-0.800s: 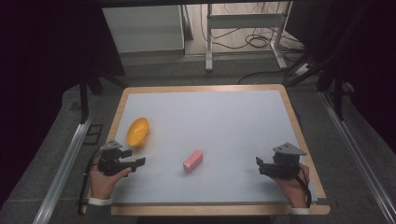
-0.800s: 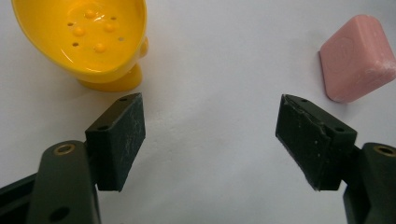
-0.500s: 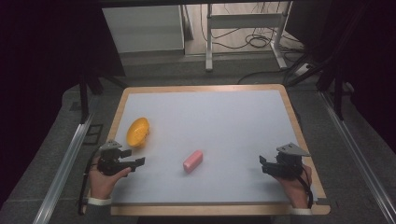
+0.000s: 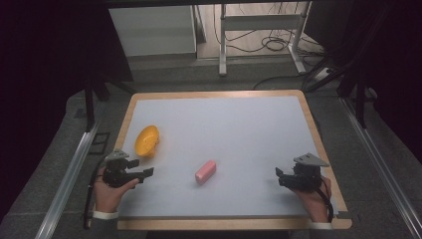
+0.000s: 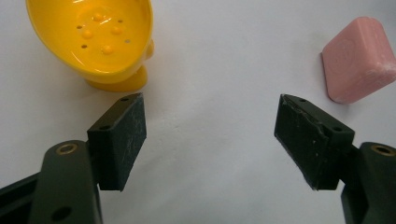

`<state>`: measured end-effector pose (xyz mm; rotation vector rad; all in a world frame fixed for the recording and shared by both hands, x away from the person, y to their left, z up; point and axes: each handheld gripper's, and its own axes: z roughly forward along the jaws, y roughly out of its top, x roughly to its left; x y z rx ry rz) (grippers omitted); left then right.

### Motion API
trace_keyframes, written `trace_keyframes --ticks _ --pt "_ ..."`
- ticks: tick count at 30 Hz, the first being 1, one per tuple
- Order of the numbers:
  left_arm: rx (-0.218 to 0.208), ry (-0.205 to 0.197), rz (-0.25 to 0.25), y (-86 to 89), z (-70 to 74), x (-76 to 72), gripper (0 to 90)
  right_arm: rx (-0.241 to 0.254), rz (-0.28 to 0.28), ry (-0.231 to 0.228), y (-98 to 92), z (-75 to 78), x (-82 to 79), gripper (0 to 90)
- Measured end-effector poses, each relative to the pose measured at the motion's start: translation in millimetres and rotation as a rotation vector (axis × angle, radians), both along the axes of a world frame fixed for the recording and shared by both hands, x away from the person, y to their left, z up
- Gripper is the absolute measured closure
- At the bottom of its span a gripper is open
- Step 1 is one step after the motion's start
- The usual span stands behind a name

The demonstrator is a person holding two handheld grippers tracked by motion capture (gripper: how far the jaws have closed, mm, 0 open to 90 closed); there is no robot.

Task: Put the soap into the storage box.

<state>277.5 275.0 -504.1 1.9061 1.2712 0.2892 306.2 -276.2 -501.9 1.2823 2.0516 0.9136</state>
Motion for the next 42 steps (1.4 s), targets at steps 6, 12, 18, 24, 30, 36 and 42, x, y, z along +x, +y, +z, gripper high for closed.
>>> trace_keyframes --ticks 6,12,18,24,30,36,42 --pt "0.017 -0.004 0.001 -3.2 3.8 -1.1 26.0 0.013 -0.001 0.004 -3.8 -1.2 -1.0 12.0" --pt "0.039 -0.001 0.012 -8.4 11.2 -0.8 25.8 0.060 -0.005 -0.015 -12.3 1.0 -1.3 12.0" --pt "0.063 0.000 -0.005 -18.2 30.2 -2.5 25.5 0.051 0.002 -0.010 -16.0 -0.7 -0.7 12.0" --pt "0.074 -0.002 -0.027 -26.1 44.8 -2.7 25.1 0.053 -0.010 -0.014 -19.9 0.3 -1.3 12.0" --pt "0.090 -0.003 -0.044 -30.3 57.0 2.6 24.7 0.054 -0.023 -0.013 -22.6 0.8 -2.5 12.0" --pt "0.091 -0.004 -0.051 -34.2 59.3 4.2 24.1 0.049 -0.030 -0.009 -23.2 0.5 -4.1 12.0" --pt "0.111 -0.016 -0.064 -41.8 62.6 3.3 24.5 0.045 -0.024 -0.011 -22.4 0.5 -4.3 12.0"
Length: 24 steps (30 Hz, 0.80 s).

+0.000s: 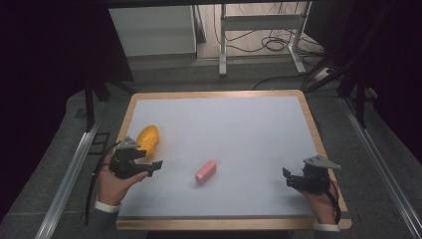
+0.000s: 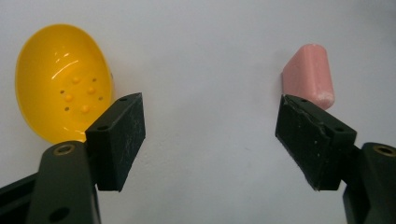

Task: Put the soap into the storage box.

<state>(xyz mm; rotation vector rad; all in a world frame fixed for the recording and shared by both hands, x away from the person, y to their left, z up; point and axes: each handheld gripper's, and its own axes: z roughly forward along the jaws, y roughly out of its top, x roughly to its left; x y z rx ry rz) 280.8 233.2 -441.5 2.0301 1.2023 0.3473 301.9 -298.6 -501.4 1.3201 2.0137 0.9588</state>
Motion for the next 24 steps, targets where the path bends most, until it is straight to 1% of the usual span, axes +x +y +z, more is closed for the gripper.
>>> trace_keyframes --ticks 4,8,17,24 --pt "0.012 0.011 -0.010 -5.1 2.4 2.4 24.5 0.001 -0.001 0.003 -0.5 -1.0 0.8 12.0" --pt "0.023 0.008 -0.024 -10.0 5.9 5.3 24.3 -0.003 -0.002 0.004 -0.5 -1.7 0.9 12.0" --pt "0.042 0.028 -0.045 -17.8 5.4 11.3 24.0 -0.005 0.001 0.007 0.3 -2.3 1.0 12.0" --pt "0.059 0.026 -0.066 -29.6 10.4 15.5 23.7 -0.002 -0.002 0.004 -0.8 -0.8 0.1 12.0"
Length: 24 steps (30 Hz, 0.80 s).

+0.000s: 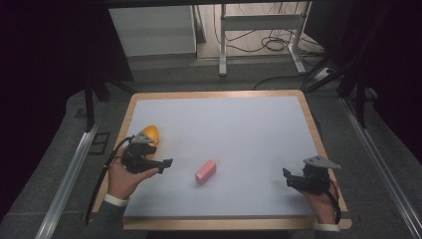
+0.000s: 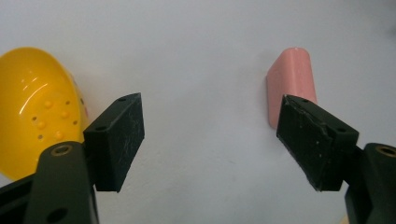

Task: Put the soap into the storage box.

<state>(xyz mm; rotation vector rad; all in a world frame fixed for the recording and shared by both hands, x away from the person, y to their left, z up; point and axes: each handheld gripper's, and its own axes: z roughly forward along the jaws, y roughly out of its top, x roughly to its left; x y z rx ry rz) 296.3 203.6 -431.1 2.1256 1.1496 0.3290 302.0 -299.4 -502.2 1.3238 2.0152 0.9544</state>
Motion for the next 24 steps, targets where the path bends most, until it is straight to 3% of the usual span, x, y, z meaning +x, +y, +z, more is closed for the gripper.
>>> trace_keyframes --ticks 24 --pt "0.038 0.036 -0.072 -33.7 -8.4 11.1 23.2 -0.007 0.003 0.002 1.6 -1.2 0.2 12.0"
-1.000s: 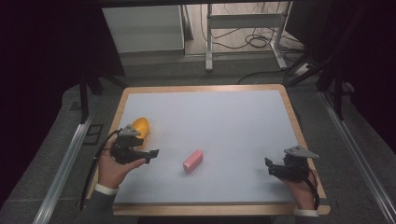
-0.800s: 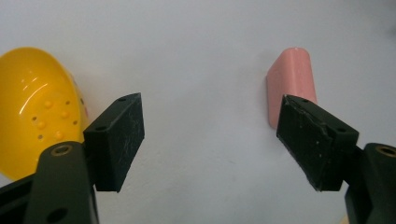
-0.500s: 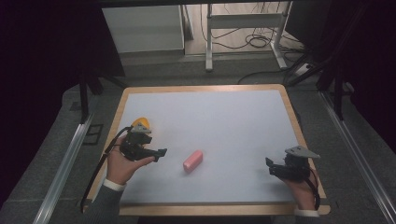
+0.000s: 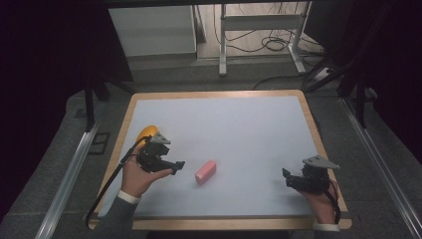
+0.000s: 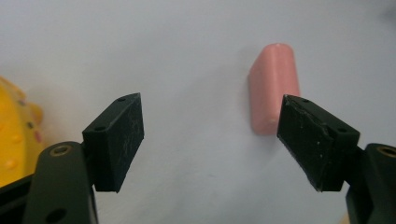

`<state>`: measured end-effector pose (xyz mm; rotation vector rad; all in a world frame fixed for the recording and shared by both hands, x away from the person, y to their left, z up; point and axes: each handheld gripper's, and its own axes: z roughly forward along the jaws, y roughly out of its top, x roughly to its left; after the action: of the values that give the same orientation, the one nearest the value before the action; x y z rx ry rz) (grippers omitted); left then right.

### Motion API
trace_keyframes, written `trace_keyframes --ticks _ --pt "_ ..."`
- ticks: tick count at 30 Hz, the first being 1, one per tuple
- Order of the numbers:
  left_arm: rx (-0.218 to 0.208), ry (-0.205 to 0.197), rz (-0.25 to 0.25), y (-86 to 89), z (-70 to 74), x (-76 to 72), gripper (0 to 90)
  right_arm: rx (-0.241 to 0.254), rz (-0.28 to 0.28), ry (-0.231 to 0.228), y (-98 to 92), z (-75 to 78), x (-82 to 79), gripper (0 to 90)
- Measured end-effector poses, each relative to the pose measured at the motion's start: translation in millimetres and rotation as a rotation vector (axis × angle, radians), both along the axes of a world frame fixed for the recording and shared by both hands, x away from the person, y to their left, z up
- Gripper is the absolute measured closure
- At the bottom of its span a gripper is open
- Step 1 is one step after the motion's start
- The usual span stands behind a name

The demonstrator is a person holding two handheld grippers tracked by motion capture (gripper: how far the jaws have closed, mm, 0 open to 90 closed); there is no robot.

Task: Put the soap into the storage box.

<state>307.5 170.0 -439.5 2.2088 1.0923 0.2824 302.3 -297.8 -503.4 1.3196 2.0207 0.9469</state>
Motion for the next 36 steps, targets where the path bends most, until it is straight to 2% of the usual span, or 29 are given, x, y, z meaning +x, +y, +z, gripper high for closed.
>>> trace_keyframes --ticks 18,20,22,36 --pt "0.059 0.025 -0.076 -42.0 -3.4 5.3 22.4 -0.010 0.003 0.005 0.8 -1.6 0.6 12.0" --pt "0.044 0.033 -0.080 -44.7 -4.7 6.9 22.3 -0.012 0.004 0.004 0.8 -1.6 0.6 12.0" --pt "0.065 0.035 -0.081 -46.7 -6.2 7.9 22.1 -0.012 0.004 0.003 0.8 -1.5 0.4 12.0" --pt "0.080 0.064 -0.120 -66.4 -13.5 9.5 21.6 -0.014 0.007 0.005 0.6 -2.4 0.8 12.0"
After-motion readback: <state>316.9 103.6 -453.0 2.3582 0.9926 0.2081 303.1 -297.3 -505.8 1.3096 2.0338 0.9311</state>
